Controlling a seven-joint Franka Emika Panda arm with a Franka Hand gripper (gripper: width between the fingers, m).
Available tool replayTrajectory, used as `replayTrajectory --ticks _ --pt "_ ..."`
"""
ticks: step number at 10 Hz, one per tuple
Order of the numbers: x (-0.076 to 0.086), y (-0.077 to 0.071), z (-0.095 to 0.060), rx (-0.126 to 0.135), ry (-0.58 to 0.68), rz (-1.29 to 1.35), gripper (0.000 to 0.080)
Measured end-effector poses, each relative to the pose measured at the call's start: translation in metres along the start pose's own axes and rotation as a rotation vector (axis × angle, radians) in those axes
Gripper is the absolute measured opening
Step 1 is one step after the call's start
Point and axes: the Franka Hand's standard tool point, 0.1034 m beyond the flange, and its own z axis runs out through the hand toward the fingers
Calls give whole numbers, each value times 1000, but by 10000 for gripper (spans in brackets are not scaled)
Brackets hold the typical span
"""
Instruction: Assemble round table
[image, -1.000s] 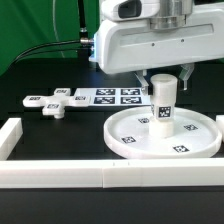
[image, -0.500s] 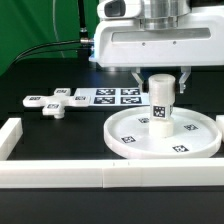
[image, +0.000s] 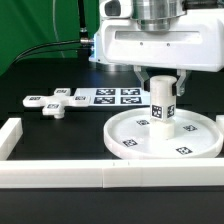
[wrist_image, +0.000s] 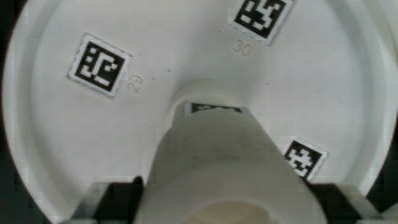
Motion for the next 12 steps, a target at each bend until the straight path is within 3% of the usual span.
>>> replayTrajectory --ticks 6,12 --pt "-7 -2 3 47 -60 740 409" --pt "-5 -4 2 67 -81 940 409"
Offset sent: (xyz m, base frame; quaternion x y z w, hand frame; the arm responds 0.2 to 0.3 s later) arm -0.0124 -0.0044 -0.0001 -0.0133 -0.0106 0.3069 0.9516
